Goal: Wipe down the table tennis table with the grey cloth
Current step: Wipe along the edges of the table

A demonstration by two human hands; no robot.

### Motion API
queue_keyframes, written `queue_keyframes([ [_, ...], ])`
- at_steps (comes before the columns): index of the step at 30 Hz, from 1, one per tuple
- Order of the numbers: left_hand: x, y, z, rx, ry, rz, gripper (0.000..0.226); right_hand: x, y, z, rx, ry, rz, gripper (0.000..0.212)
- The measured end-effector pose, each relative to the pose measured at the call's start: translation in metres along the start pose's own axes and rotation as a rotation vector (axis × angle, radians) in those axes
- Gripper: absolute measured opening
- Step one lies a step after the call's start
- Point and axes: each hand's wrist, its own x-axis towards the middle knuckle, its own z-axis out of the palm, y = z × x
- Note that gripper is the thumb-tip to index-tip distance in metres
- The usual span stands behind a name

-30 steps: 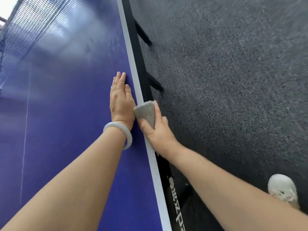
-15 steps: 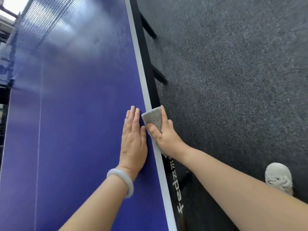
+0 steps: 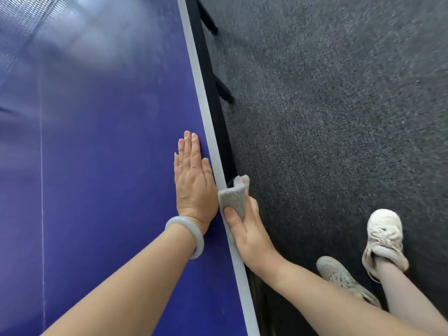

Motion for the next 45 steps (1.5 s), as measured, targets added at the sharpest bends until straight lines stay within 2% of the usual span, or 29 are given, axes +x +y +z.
queue_keyframes([
  [3,0.000,-0.002,0.001,0.004,0.014,0.011,0.051,0.008,-0.003,0.001,-0.072,0.011,0.018,0.063],
  [9,0.001,-0.004,0.004,-0.023,0.037,0.001,0.050,0.089,-0.027,-0.003,-0.072,0.076,0.013,0.072],
  [13,0.002,-0.005,0.005,0.000,0.048,0.006,0.051,0.006,0.007,0.004,-0.085,0.083,-0.032,0.074],
  [16,0.003,-0.004,0.006,0.004,0.055,0.004,0.051,-0.049,0.028,0.004,-0.083,0.024,0.026,0.074],
  [20,0.003,-0.005,0.006,0.019,0.049,-0.008,0.051,-0.016,0.016,0.004,-0.160,0.046,0.055,0.070],
  [24,0.002,-0.006,0.005,-0.019,0.054,0.003,0.050,0.025,-0.006,0.001,-0.102,0.095,0.060,0.071],
  [30,0.002,-0.006,0.007,-0.017,0.079,0.008,0.050,-0.070,0.040,0.008,-0.145,0.056,0.097,0.072],
  [35,-0.005,-0.006,0.002,0.027,0.130,0.031,0.047,-0.069,0.041,0.004,-0.174,-0.016,0.139,0.074],
  [39,-0.044,-0.012,-0.009,-0.054,0.074,0.077,0.044,-0.068,0.041,0.001,-0.179,-0.031,0.122,0.076],
  [45,-0.175,-0.027,-0.011,-0.056,-0.036,0.089,0.050,-0.068,0.035,-0.001,-0.150,-0.049,0.136,0.077],
])
